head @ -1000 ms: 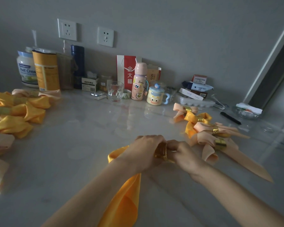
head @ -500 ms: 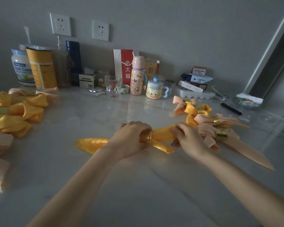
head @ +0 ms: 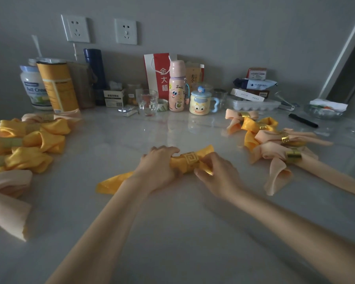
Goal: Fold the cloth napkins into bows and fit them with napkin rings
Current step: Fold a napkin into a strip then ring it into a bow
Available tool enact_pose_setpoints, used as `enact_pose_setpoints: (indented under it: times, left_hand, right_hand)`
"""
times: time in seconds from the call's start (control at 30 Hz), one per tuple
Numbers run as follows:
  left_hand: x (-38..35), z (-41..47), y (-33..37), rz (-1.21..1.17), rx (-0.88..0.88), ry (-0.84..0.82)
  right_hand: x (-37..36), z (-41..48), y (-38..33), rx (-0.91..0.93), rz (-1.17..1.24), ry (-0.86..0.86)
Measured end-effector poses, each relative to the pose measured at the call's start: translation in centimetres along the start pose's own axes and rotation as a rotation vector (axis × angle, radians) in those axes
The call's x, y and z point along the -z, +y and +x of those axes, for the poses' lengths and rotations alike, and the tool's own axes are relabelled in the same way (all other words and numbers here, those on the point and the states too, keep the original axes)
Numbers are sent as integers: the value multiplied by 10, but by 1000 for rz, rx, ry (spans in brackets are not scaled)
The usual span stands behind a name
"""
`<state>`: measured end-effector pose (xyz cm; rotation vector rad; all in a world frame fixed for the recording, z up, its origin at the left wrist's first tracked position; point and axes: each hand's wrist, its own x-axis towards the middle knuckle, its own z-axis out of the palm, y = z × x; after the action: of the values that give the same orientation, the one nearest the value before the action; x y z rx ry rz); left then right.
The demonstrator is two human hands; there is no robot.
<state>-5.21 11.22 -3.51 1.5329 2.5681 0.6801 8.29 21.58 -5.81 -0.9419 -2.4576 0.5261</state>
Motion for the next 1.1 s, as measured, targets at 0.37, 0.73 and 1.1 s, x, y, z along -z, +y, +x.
enact_pose_setpoints:
  times: [0.37,0.73,1.1]
  left_hand:
    - [-1,-5,19,143,-167,48]
    - [3,-7,9,152,-91,43]
    - [8,-10,9,-60,-18,28]
  right_hand:
    - [18,-2,-3,212,52,-111]
    - [53,-3,-1,90,-16,-139]
    - [75,-35,-32,59,-425,-495]
